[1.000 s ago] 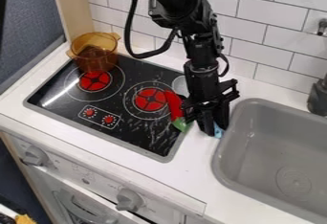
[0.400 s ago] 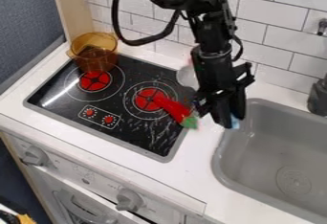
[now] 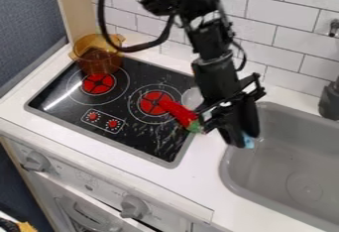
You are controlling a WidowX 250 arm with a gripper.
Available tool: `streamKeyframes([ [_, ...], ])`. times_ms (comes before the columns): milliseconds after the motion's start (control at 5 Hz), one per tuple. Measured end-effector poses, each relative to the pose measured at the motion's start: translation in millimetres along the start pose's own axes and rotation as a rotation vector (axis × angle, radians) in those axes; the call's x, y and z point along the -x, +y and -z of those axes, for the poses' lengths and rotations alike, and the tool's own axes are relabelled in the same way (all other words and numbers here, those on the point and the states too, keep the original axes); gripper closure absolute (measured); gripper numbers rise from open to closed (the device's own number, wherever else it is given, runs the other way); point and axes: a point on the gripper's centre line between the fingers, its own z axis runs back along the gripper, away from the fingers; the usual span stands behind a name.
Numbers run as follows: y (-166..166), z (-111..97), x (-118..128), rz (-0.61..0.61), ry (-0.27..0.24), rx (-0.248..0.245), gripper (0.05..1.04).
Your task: Move the blue spatula to the right stove
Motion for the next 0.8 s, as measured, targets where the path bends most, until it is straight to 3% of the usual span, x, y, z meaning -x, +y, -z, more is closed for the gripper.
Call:
streamKeyframes([
  [400, 50.5, -11.9, 19.1, -0.053, 0.148, -0.048, 0.759],
  [600, 53.6, -6.9, 19.8, -0.057, 0.17, -0.071, 0.758],
  [800, 48.1, 16.1, 18.5, -0.069, 0.175, -0.139, 0.758],
])
